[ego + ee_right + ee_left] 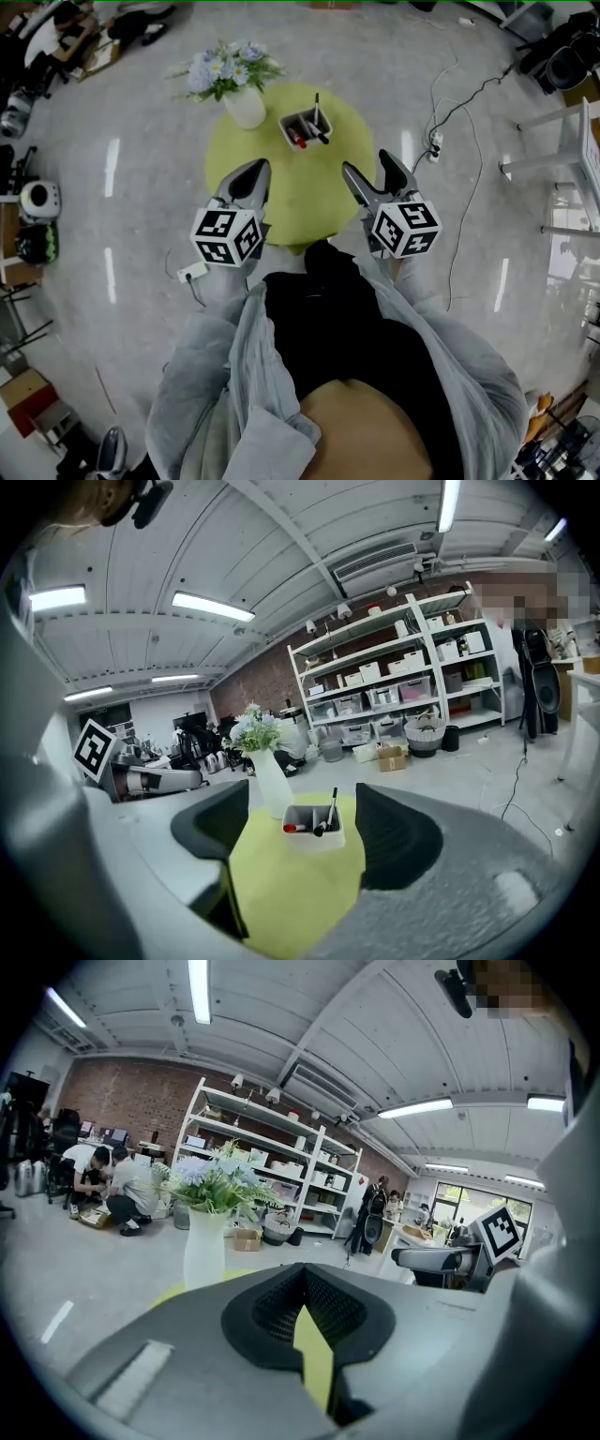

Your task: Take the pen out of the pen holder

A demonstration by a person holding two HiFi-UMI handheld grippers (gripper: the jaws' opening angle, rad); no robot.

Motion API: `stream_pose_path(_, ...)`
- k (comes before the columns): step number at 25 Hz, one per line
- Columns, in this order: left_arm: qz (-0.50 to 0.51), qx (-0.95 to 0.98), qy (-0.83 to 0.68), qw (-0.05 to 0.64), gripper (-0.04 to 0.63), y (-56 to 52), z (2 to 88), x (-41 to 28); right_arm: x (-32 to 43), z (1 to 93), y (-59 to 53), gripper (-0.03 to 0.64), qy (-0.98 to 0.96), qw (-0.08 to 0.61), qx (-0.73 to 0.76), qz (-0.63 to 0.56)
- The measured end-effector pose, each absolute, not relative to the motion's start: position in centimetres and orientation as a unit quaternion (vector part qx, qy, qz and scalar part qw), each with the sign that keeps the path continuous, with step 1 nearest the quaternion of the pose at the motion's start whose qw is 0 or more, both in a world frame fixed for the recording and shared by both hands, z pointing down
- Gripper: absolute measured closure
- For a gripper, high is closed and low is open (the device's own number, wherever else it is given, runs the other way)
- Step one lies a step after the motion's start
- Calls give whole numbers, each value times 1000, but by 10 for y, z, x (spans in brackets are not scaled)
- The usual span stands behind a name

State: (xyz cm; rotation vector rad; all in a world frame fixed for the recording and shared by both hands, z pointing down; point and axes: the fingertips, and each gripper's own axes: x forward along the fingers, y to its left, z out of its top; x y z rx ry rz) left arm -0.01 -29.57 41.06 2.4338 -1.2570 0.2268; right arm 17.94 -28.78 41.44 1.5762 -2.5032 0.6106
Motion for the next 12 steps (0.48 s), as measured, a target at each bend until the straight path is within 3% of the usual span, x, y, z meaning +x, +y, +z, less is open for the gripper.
stream_pose_path(12,92,825,-513,218,578,-315,440,-12,154,455,-324,275,-862,83,443,231)
